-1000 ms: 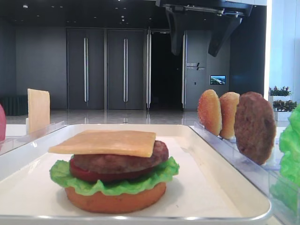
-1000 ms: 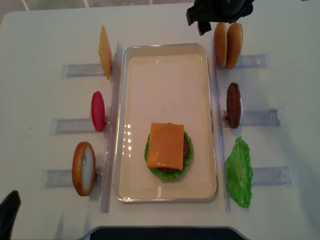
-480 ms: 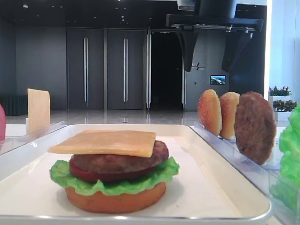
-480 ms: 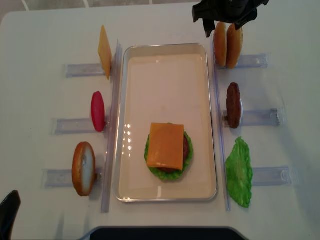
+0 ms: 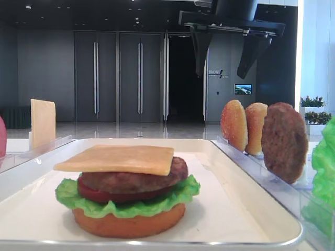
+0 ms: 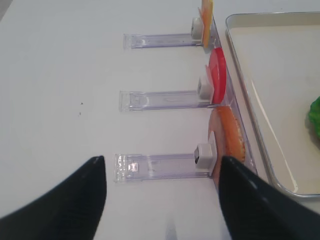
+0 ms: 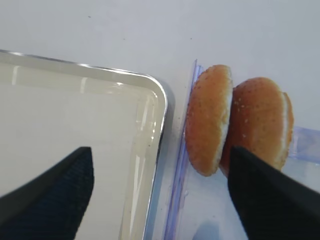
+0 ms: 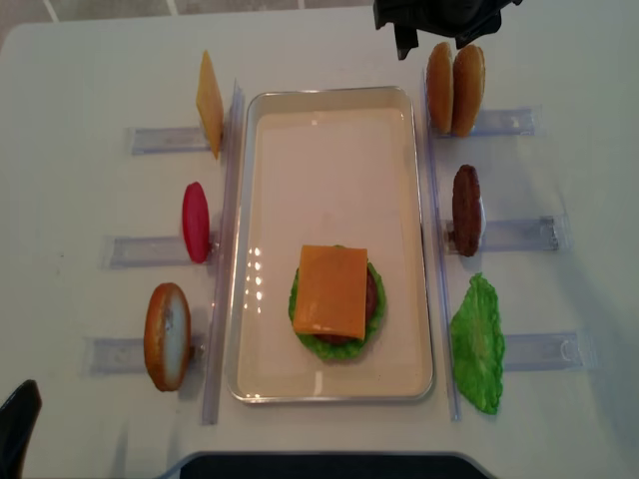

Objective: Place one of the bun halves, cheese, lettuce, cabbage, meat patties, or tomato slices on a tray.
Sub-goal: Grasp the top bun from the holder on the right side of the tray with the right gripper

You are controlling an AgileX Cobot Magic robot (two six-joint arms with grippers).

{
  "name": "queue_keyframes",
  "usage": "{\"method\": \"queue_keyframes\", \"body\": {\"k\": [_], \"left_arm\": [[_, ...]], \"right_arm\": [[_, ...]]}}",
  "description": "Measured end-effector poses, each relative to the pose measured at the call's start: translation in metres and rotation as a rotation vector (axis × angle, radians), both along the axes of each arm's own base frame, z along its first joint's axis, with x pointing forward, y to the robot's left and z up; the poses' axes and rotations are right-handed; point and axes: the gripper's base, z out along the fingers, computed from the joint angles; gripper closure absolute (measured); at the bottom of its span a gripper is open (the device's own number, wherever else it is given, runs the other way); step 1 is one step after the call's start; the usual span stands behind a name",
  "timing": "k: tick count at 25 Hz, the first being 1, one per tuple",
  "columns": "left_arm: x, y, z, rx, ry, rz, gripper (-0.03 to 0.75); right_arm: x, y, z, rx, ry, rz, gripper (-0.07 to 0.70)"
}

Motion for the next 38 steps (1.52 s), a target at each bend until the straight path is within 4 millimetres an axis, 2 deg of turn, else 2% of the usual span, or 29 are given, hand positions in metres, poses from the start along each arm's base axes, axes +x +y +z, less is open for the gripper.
{"method": "queue_keyframes", "body": {"k": [9,16,24,38], "left_arm": [[0.000,0.000,0.000,-0.002,0.000,0.001,0.181],[0.000,0.000,0.000,-0.002,0.000,0.001,0.181],[0.000,0.000,0.000,-0.002,0.000,0.001,0.181],[0.000,0.000,0.000,-0.002,0.000,0.001,0.181]], "right_arm": [[0.005,0.002,-0.012,-0.018,0.018,0.018,0.076],[0.008,0.002,-0.014,-0.035,-0.002,0.027,0.076],[0.015,-0.004,-0.034,-0.070,0.053,0.023,0.076],[0.022,-0.007,-0.039,-0.066,0.025,0.018,0.076]]}}
